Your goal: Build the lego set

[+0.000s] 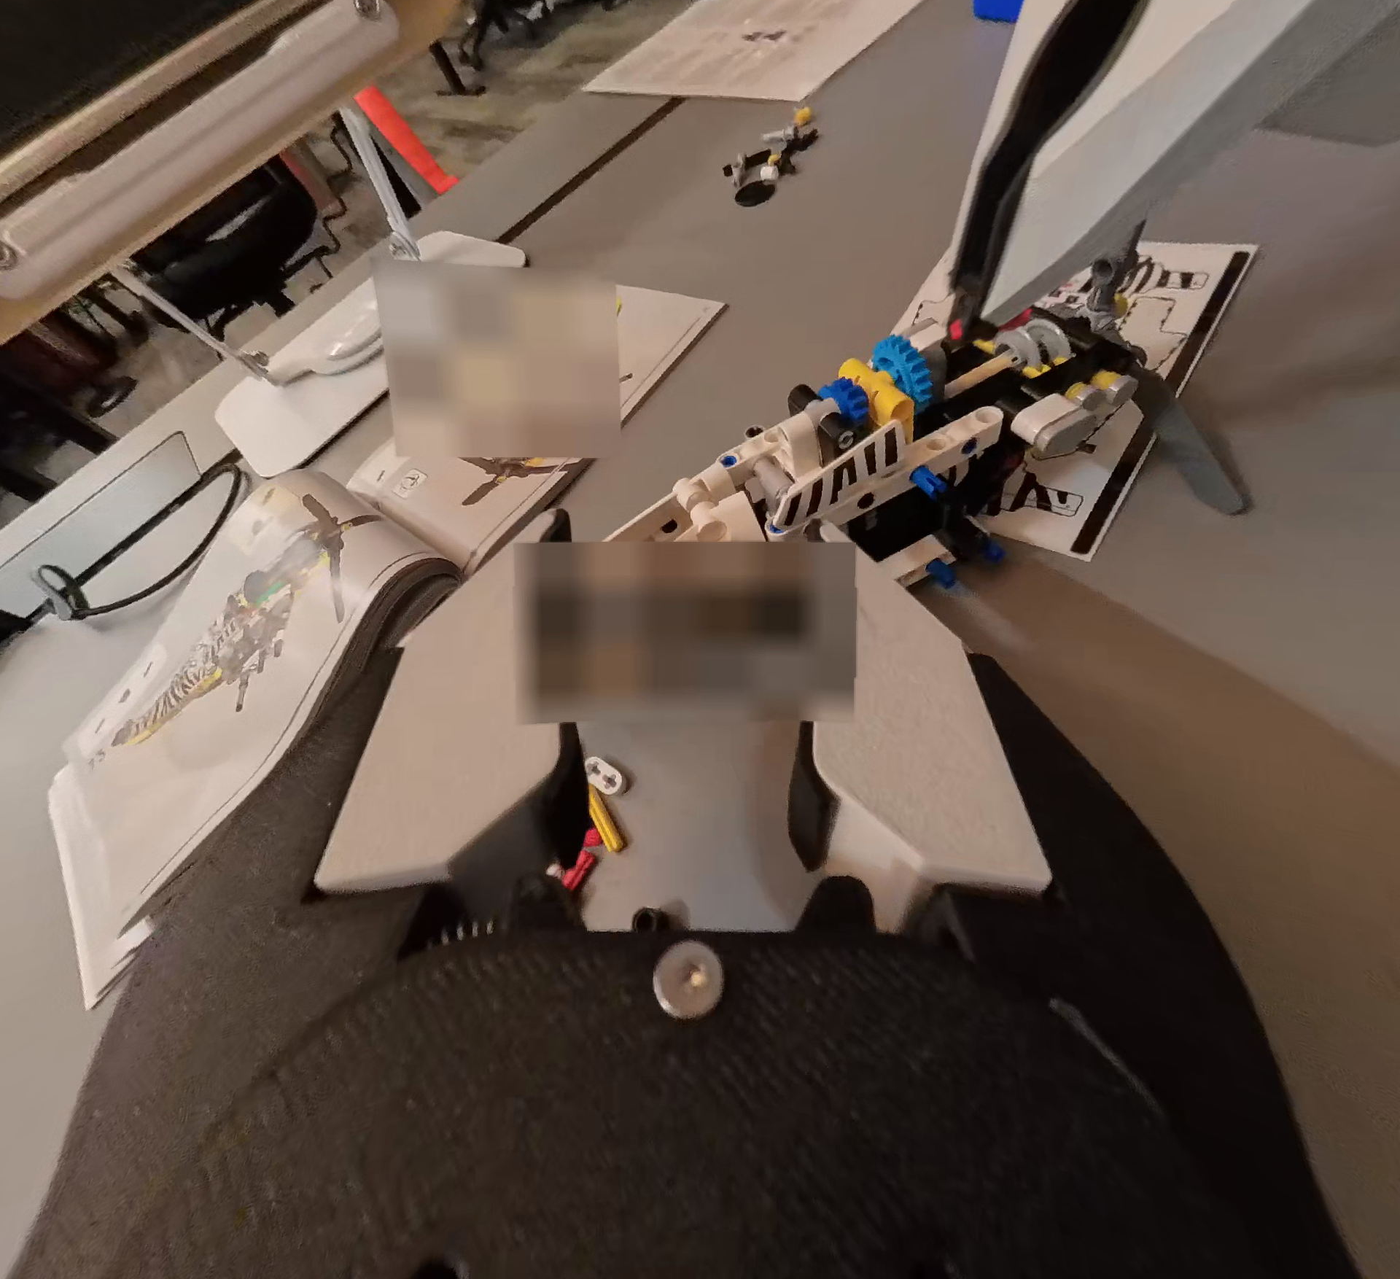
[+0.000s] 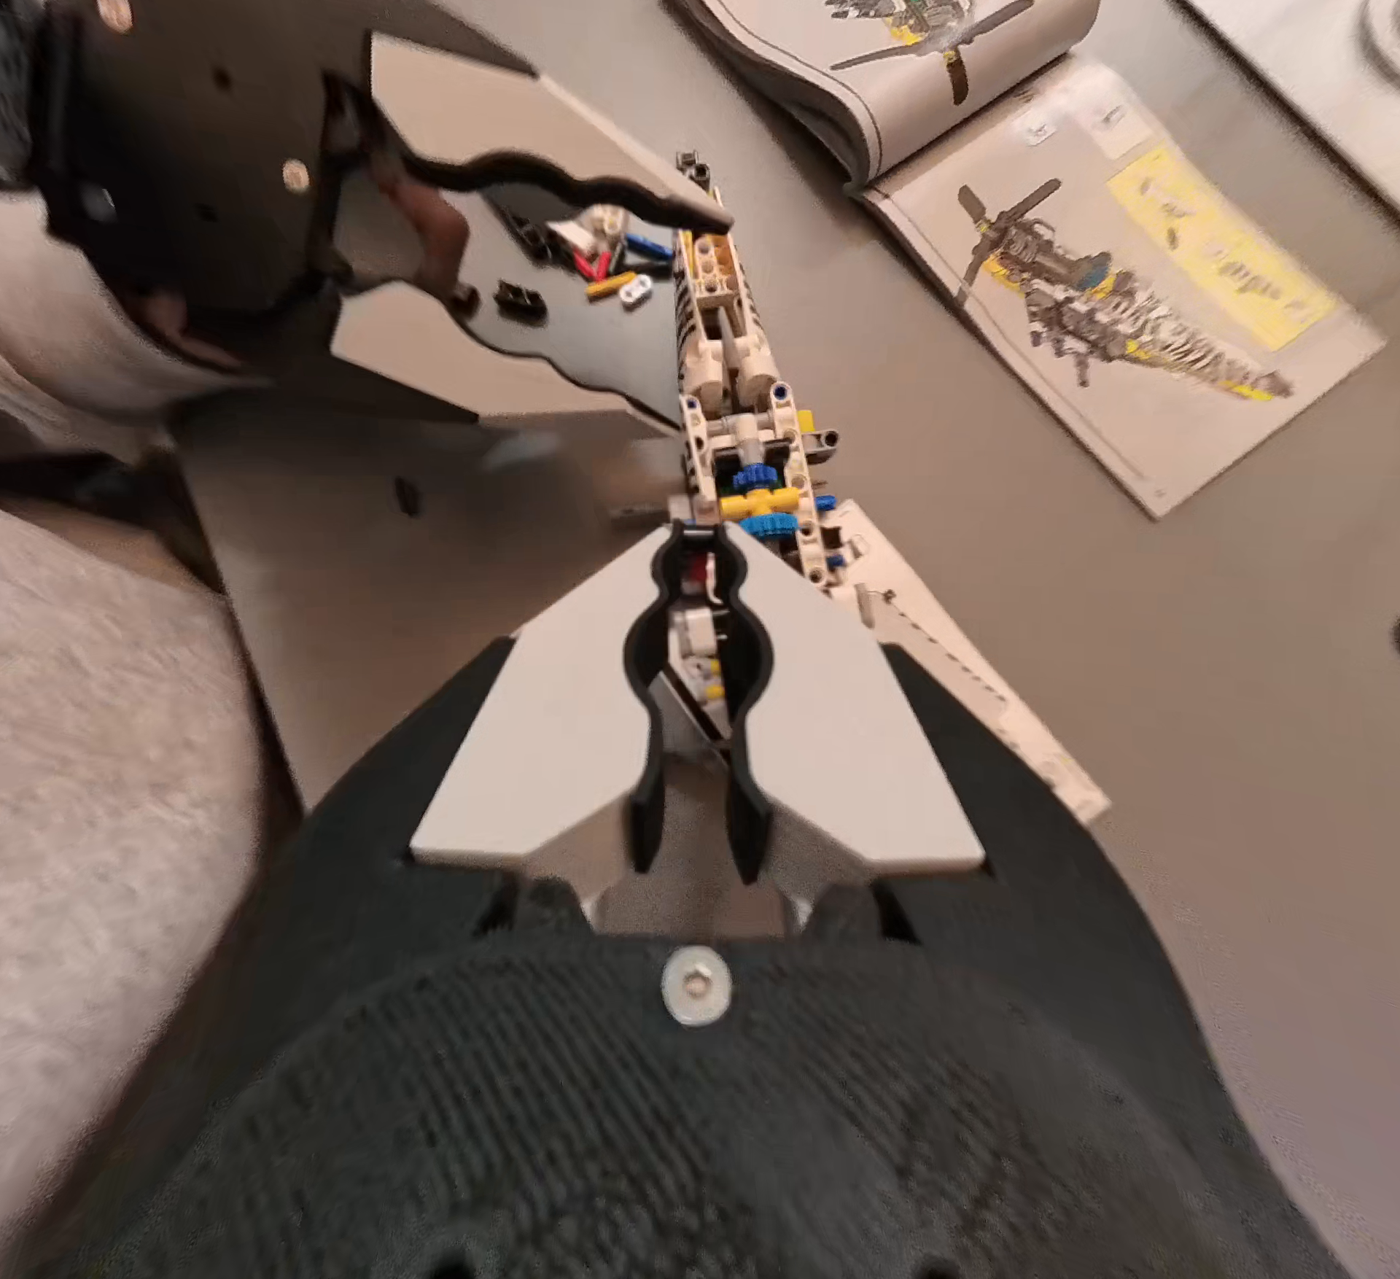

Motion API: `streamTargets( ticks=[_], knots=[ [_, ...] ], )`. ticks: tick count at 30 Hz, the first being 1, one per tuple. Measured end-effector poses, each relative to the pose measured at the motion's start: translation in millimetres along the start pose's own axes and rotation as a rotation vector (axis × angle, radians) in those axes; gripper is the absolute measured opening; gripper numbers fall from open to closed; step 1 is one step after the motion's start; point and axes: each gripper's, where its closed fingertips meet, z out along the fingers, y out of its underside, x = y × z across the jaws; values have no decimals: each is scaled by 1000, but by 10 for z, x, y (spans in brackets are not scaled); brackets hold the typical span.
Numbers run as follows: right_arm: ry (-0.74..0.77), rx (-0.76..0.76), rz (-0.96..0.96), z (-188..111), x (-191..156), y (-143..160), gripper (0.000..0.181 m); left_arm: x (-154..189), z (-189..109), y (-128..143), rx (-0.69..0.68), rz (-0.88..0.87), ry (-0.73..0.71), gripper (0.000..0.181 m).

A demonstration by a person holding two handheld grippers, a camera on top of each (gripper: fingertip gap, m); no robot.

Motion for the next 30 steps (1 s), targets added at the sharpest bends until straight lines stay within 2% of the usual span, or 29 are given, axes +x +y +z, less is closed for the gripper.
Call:
streamTargets(
  ticks=[4,12,20,30],
  knots=[
    [-48,-15,98,39,-18,-9,5,86,-69,-80,60,-25,14,61],
    [81,-147,-138,200,19,153,5,342,-40,-164,110,54,147,61],
    [130,-190,-230,244,26,163,5,385,17,-153,108,54,227,41],
    [134,-177,-277,319,7,129,5,406,26,-128,101,52,235,32]
  ],
)
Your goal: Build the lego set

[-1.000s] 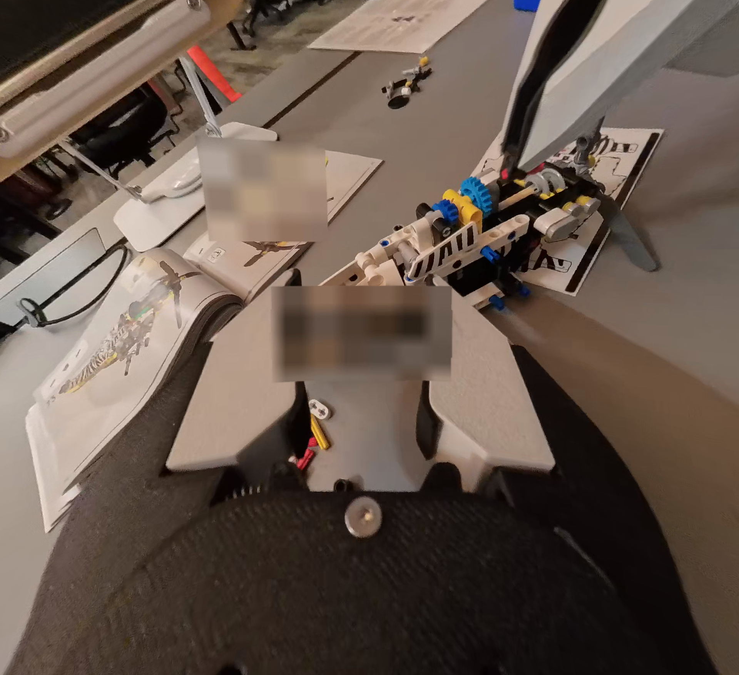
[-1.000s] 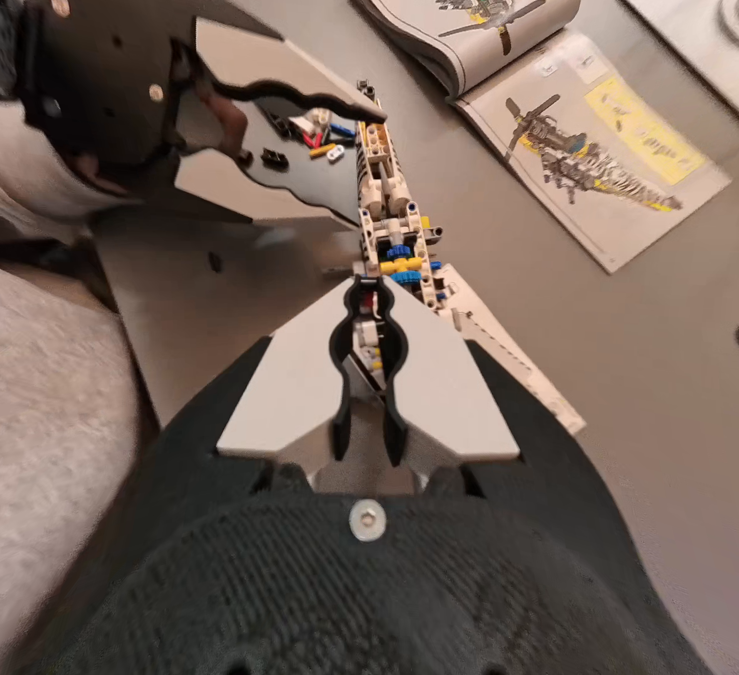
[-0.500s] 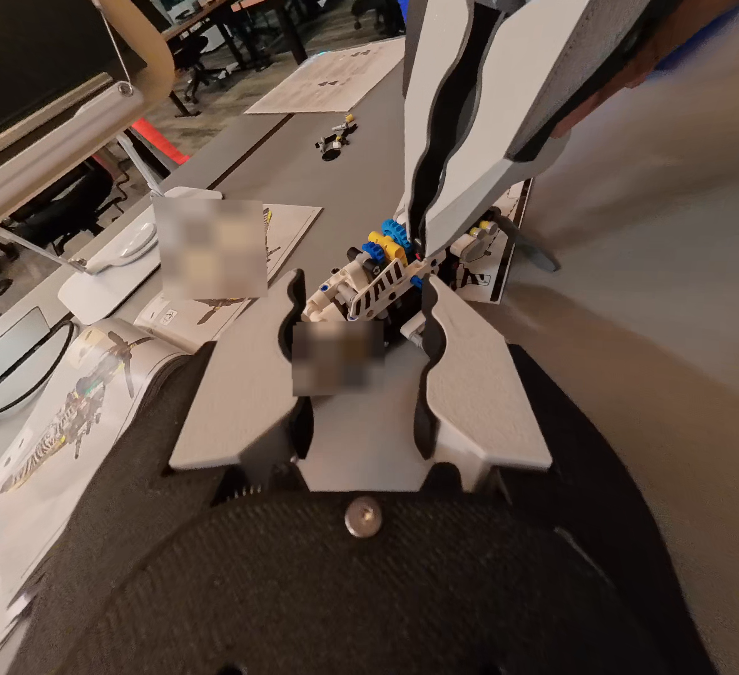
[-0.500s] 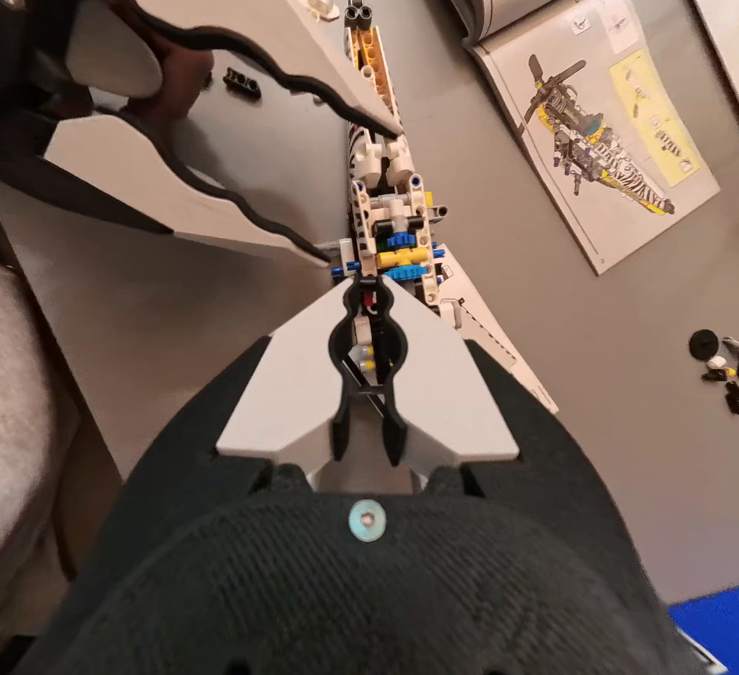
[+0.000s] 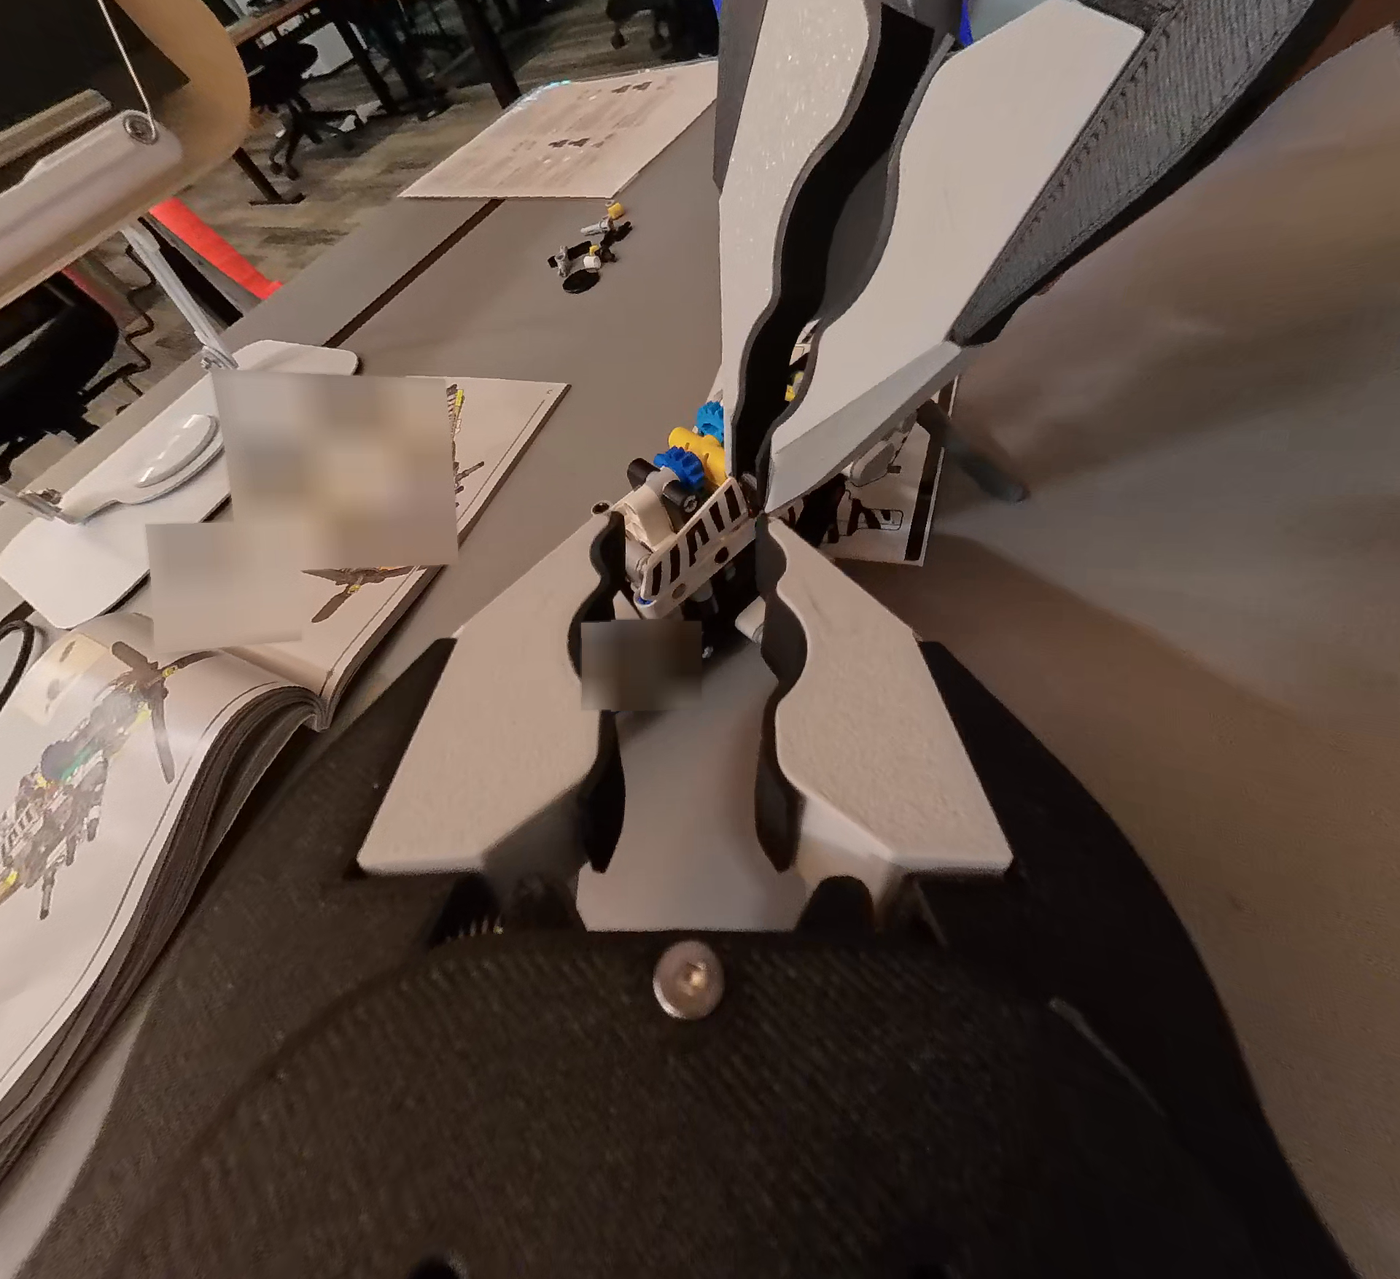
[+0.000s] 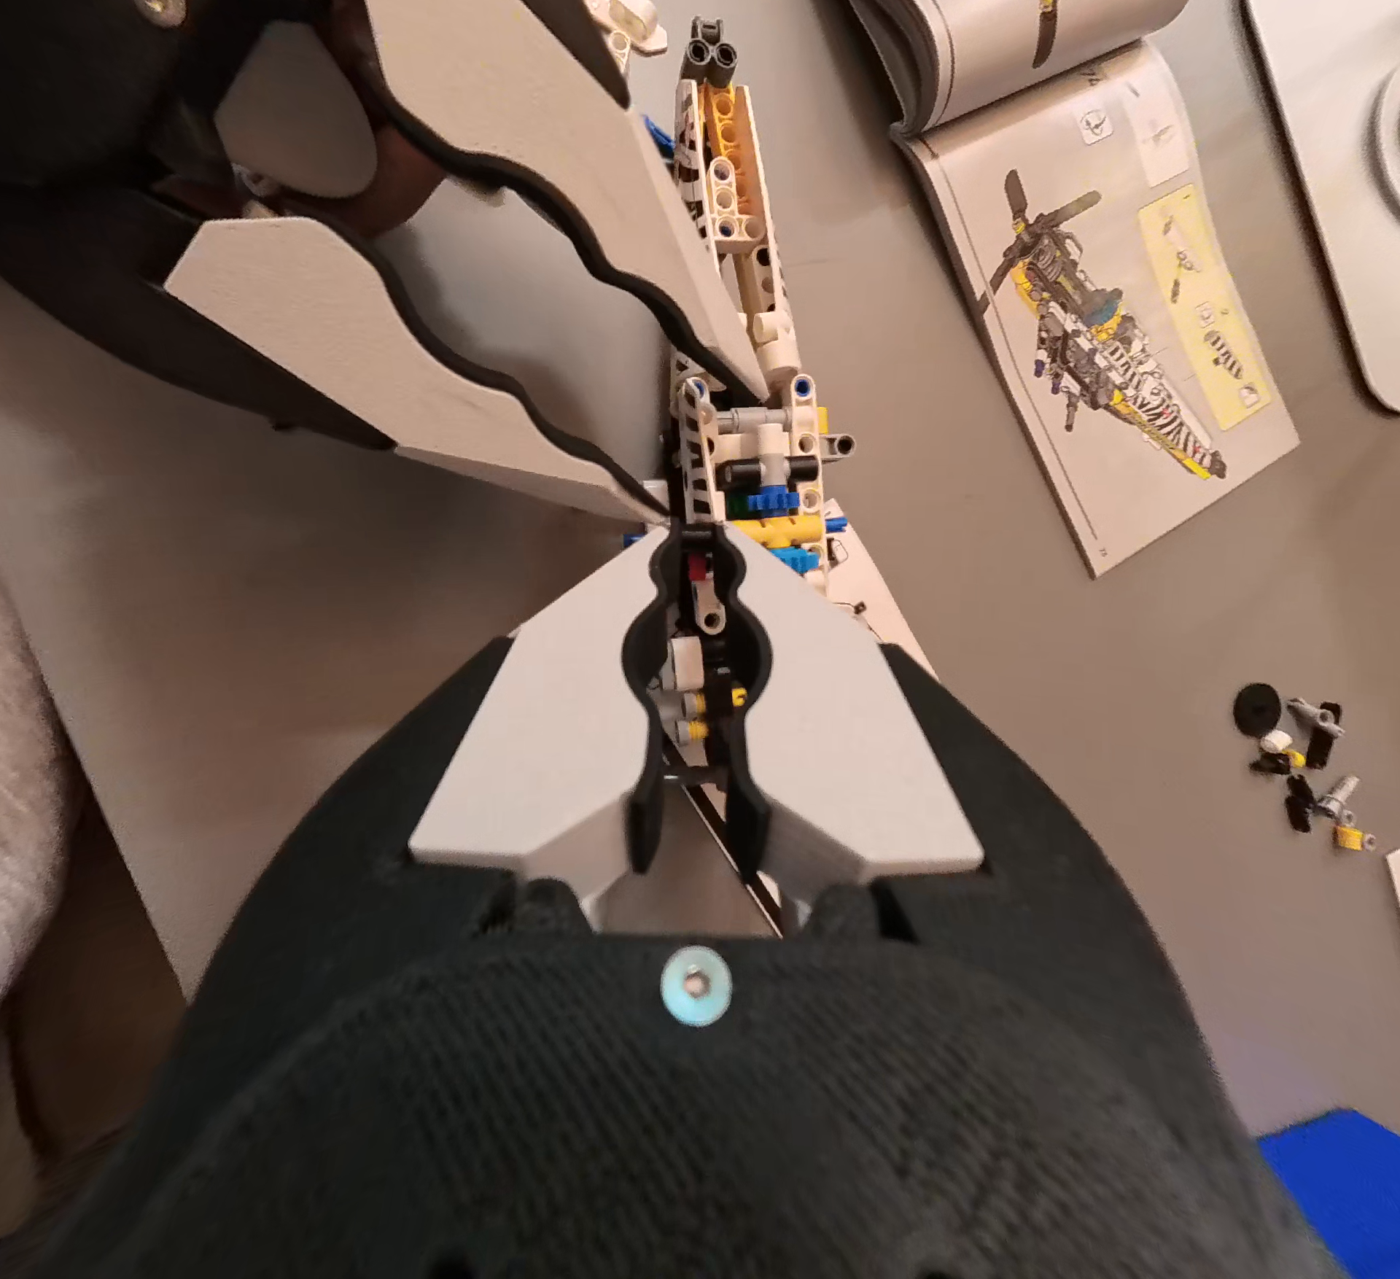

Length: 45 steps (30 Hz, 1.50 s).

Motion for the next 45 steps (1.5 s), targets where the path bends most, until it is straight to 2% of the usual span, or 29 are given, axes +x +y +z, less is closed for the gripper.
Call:
streamTargets(
  ticks=[13,45],
  knots=[
    [74,21,-75,-29,44,6,5,-4,-11,7,-15,-4,-11,30],
    [132,21,-69,-77,114,85,7,-23,-29,-12,-12,-8,-11,29]
  ],
)
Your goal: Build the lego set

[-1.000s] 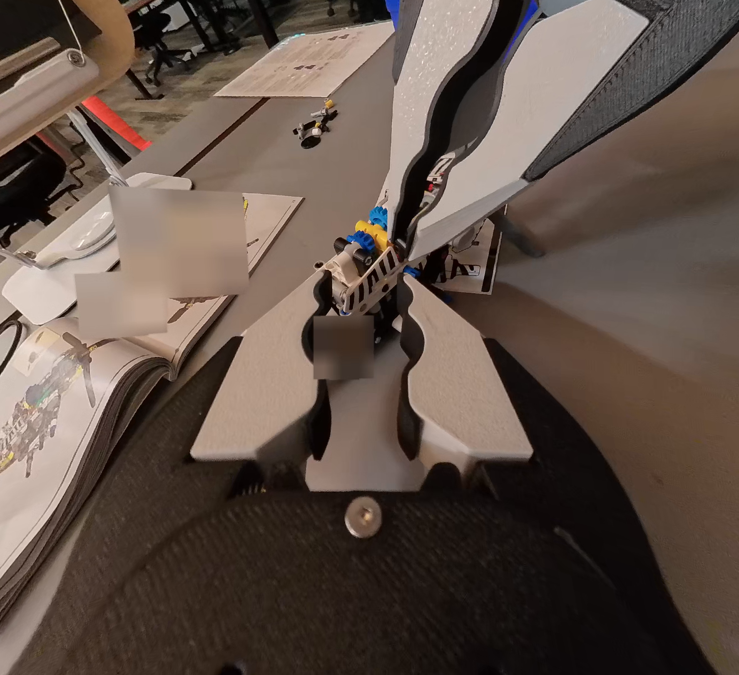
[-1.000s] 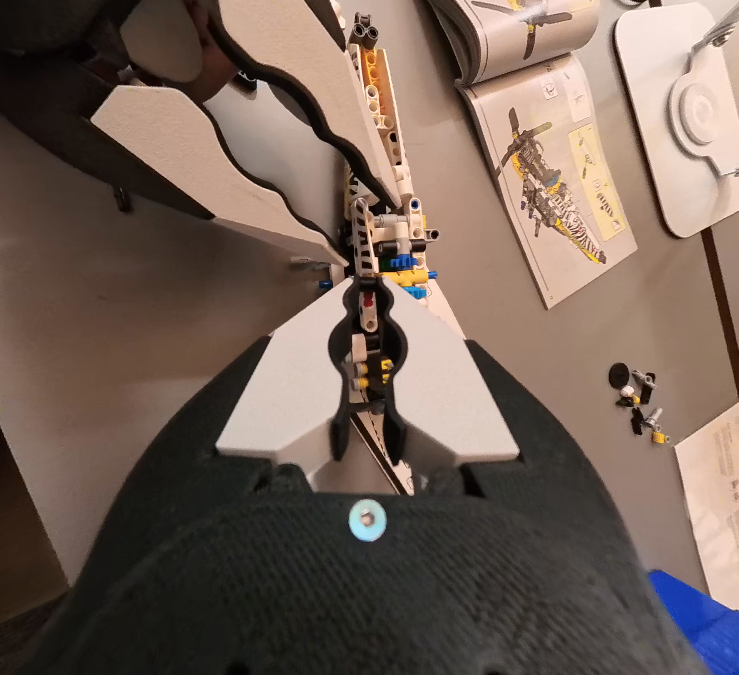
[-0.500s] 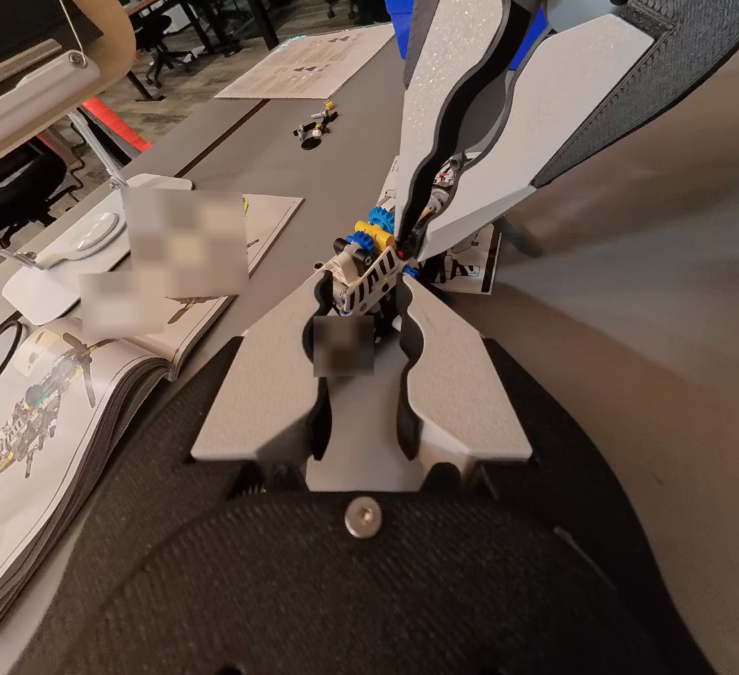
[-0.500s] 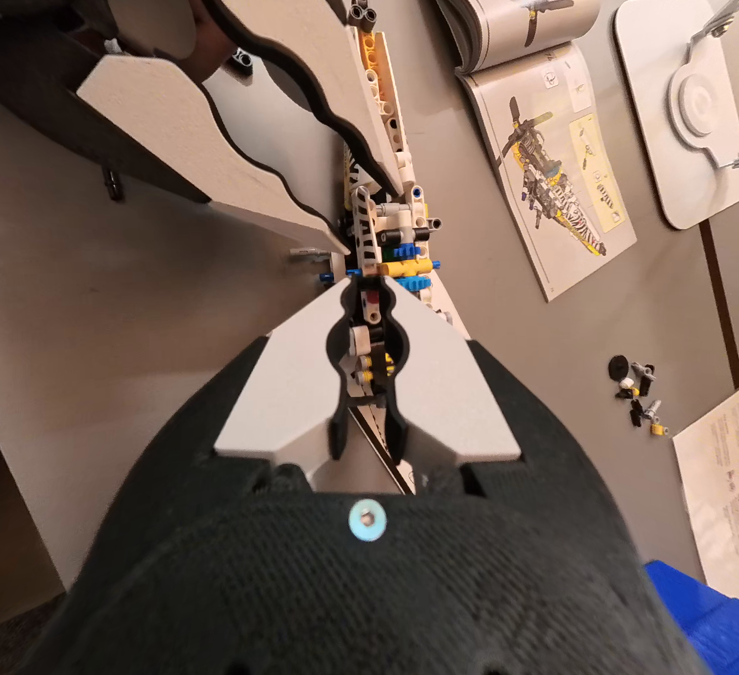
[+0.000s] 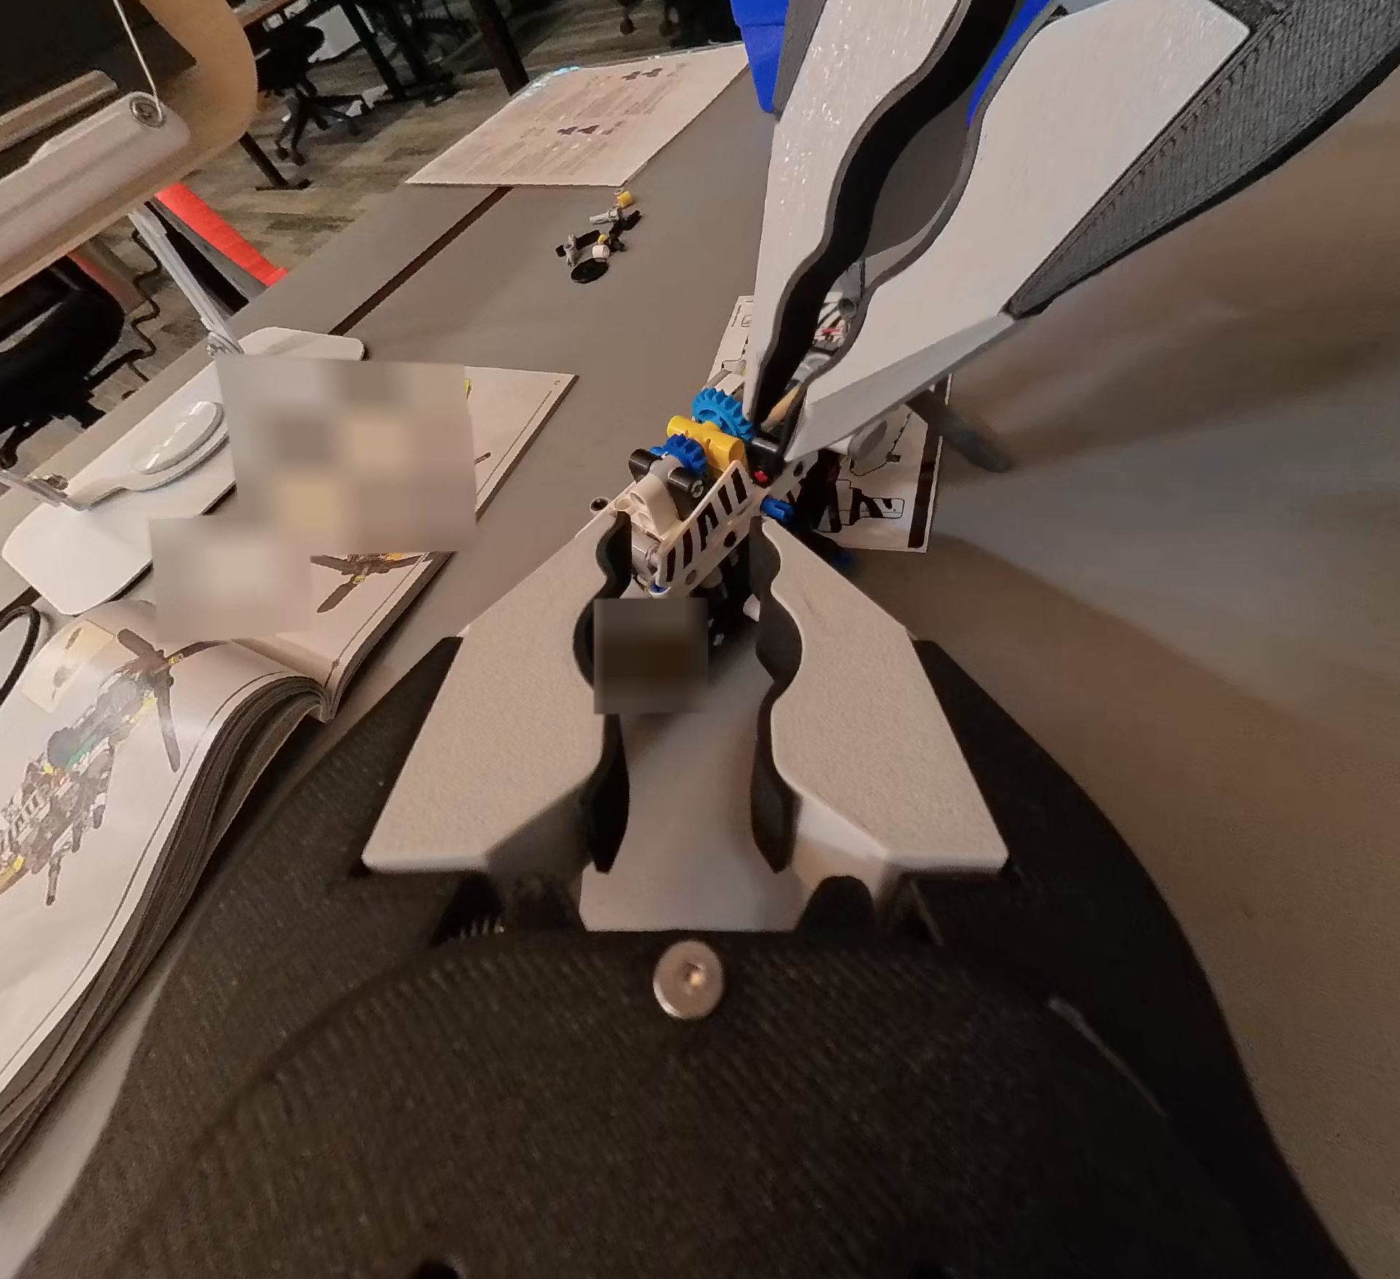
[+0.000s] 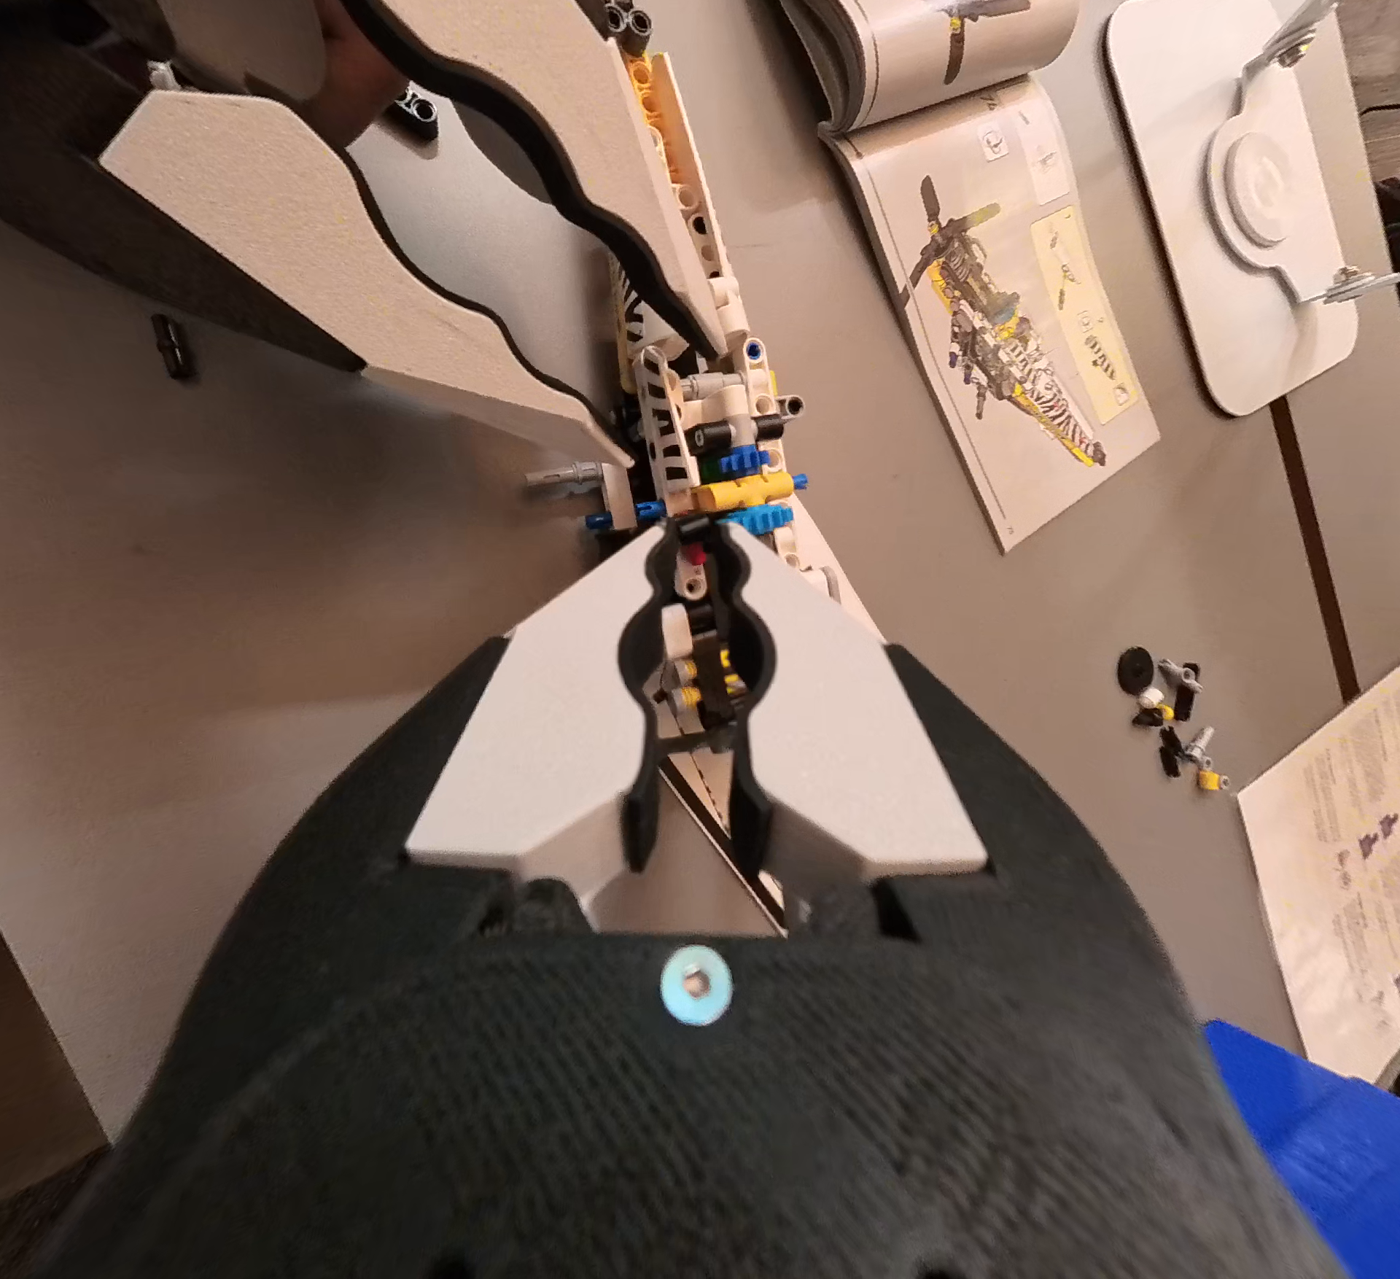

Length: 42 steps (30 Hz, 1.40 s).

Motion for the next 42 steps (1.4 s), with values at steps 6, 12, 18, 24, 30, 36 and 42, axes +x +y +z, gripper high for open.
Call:
streamTargets(
  ticks=[6,12,18,24,30,36,42],
  knots=[
    [10,-23,0,18,4,55,7,-3,1,2,-1,0,0,29],
    [2,-23,0,27,-16,49,1,-3,3,4,-2,-2,1,28],
    [-7,-18,12,37,-20,35,0,4,10,10,-7,2,3,27],
    [-31,-19,56,53,-43,39,0,7,10,9,-7,2,4,27],
    [-51,-12,108,59,-31,31,0,9,12,9,-7,1,4,27],
    [-83,1,166,65,-42,14,0,13,15,10,-9,1,5,26],
    [-84,1,178,72,-39,33,0,17,22,14,-13,-1,5,26]
  ],
)
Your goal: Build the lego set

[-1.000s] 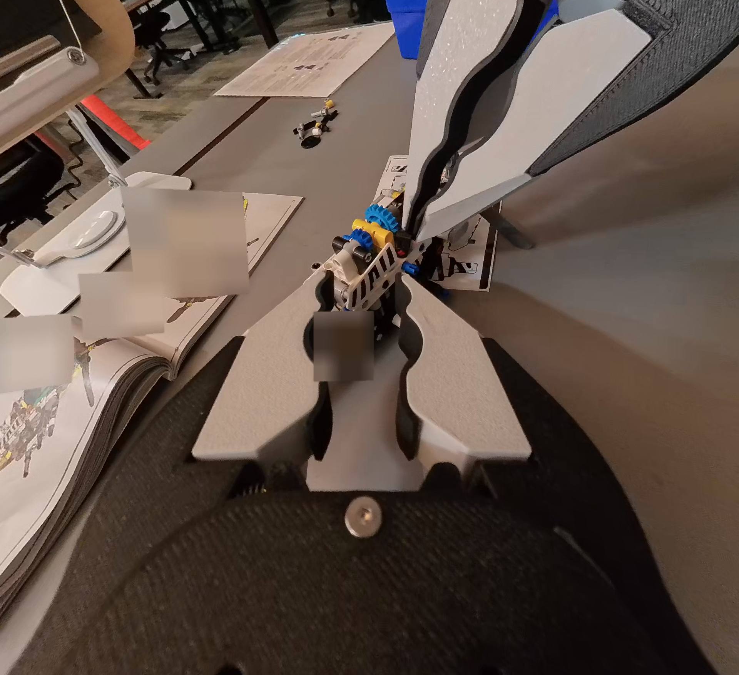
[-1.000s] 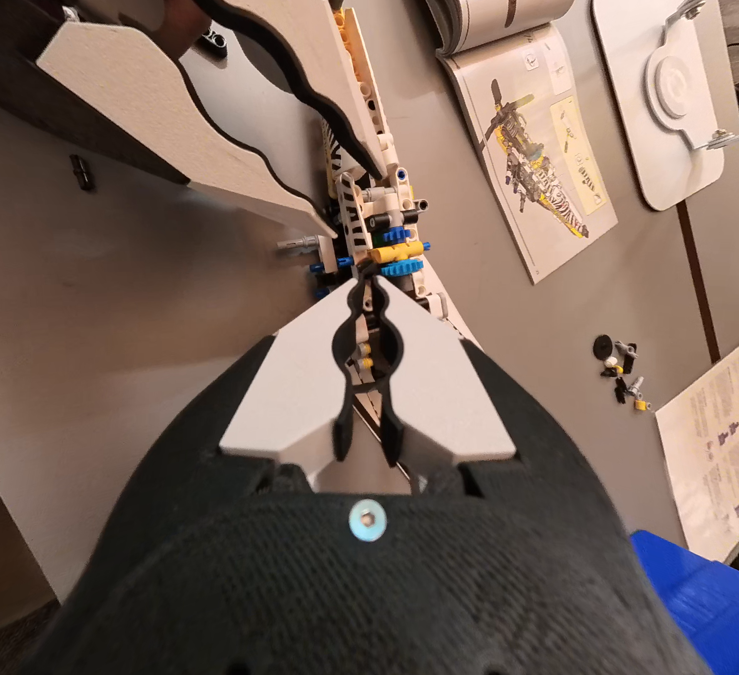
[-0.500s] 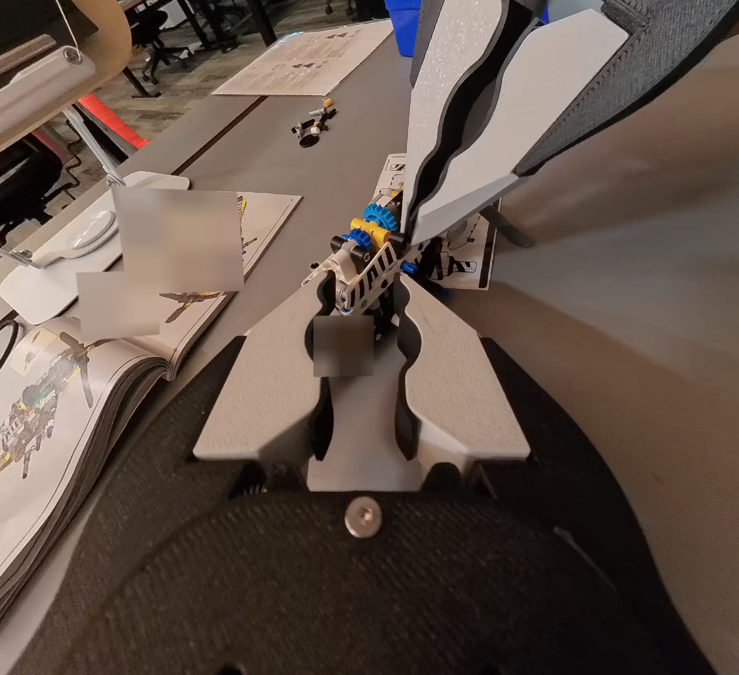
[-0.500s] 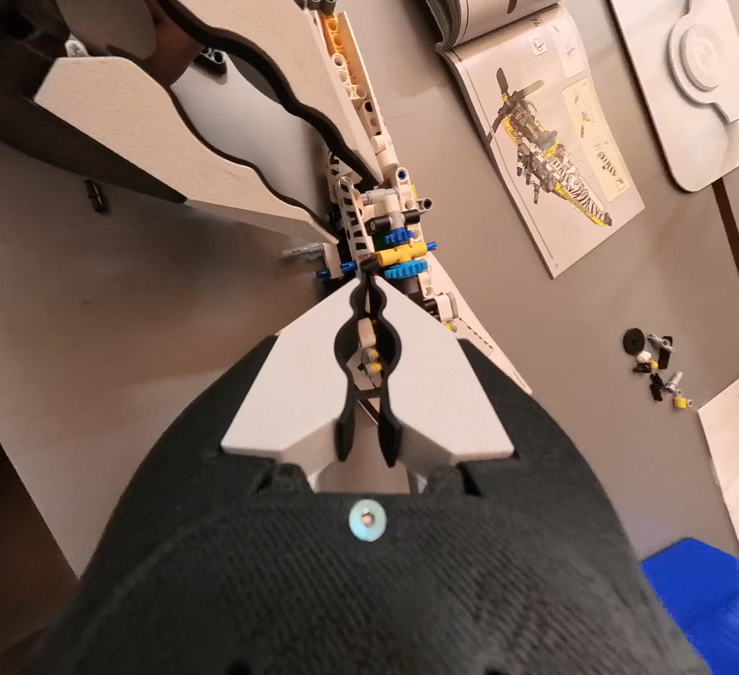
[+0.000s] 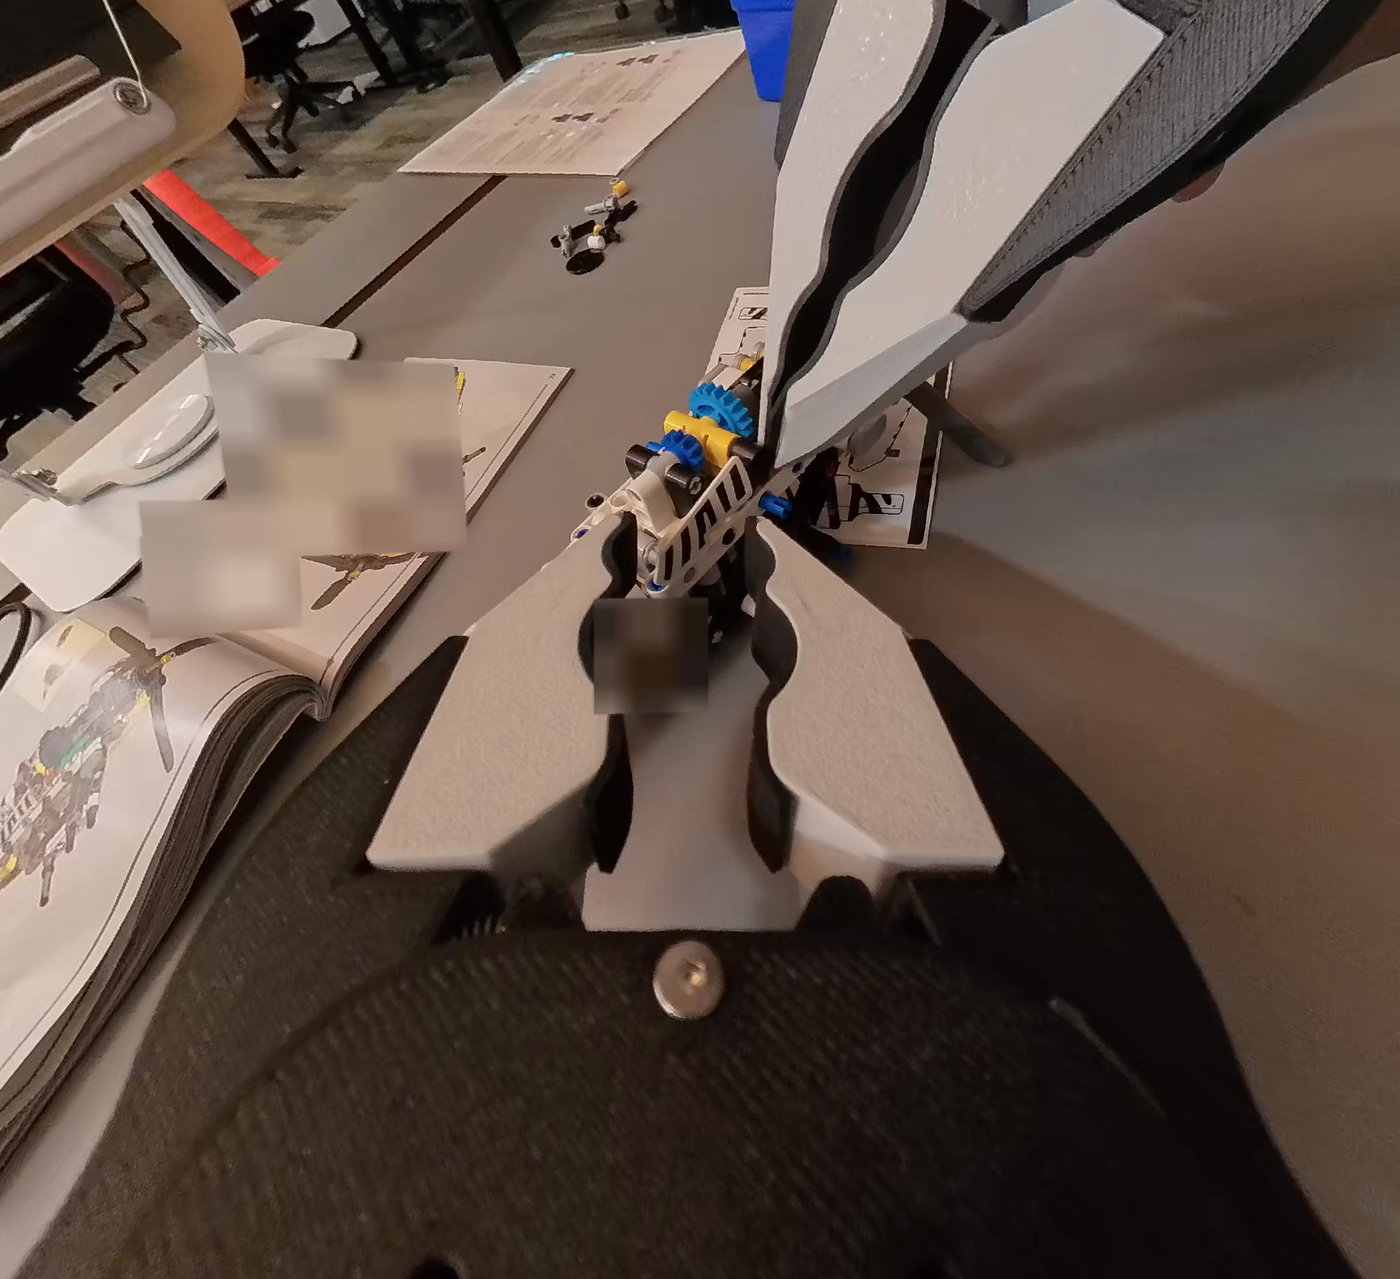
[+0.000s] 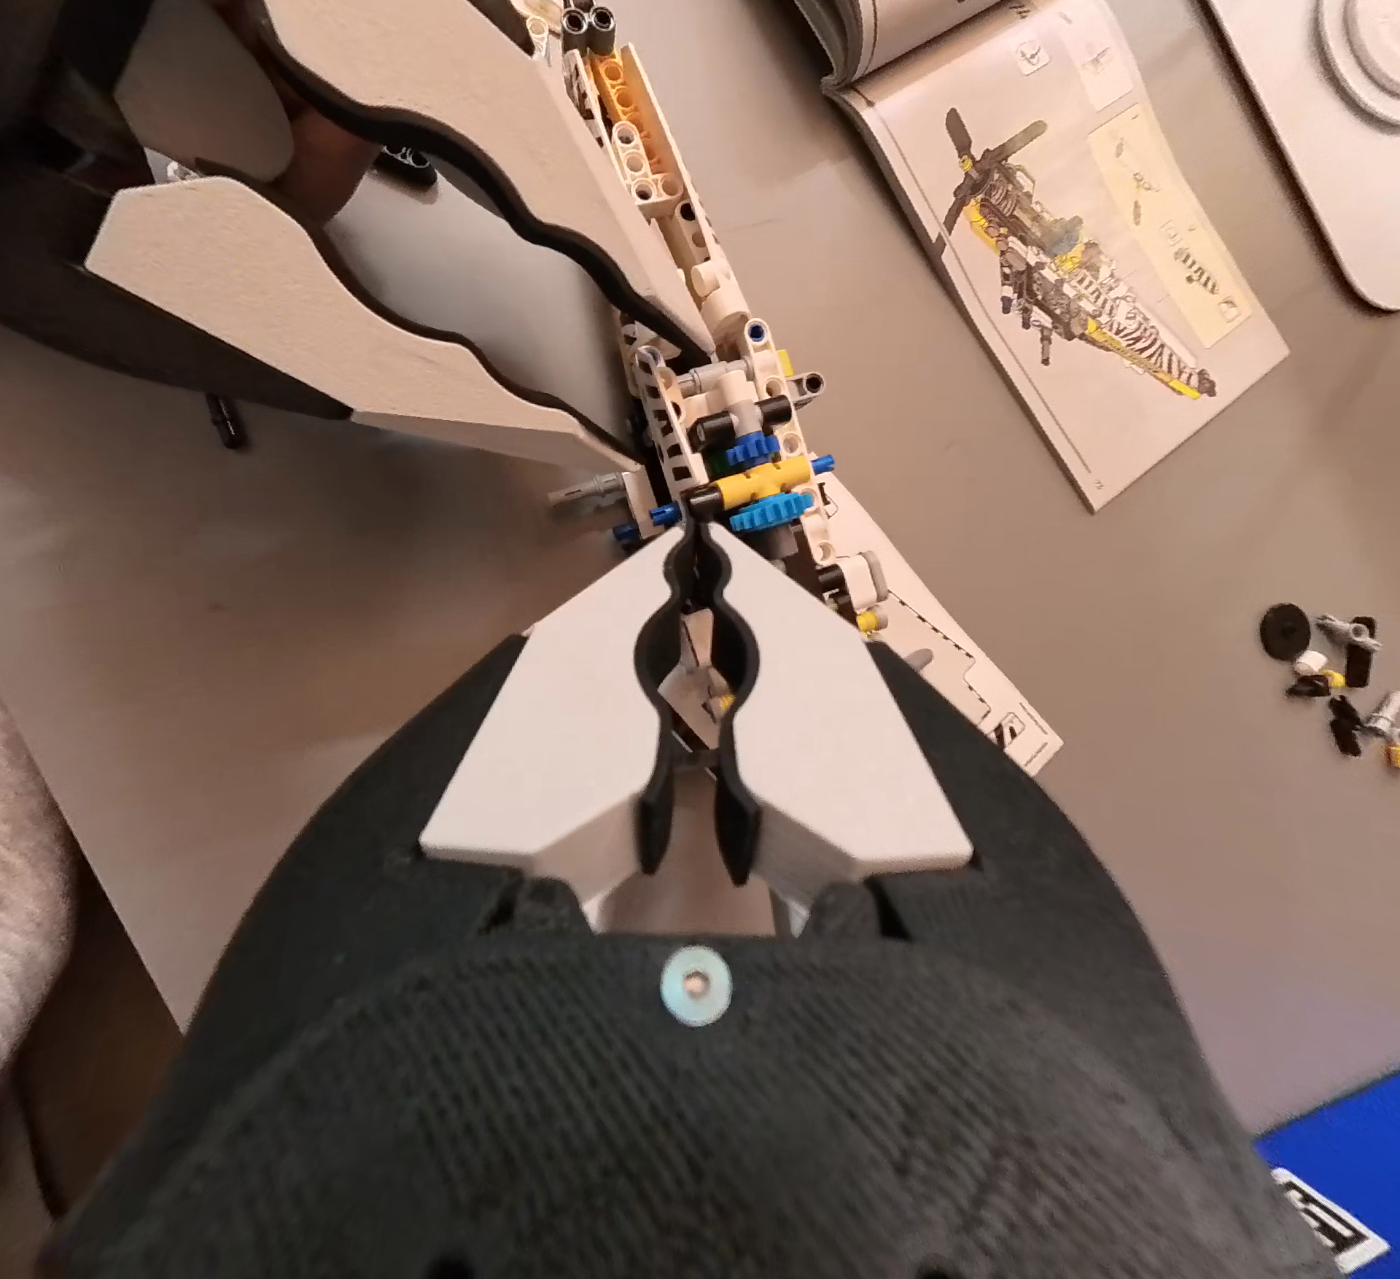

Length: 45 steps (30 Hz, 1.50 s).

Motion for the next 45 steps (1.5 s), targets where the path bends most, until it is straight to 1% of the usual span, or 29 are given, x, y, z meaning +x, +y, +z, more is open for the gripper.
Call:
streamTargets(
  ticks=[5,20,45],
  knots=[
    [-26,7,9,-13,-23,-9,0,0,7,3,-4,-1,-2,25],
    [-9,-1,18,-9,10,-6,0,3,9,5,-8,-4,-4,22],
    [-5,-6,16,-17,16,11,0,-7,-7,6,-4,-6,-5,22]
  ],
)
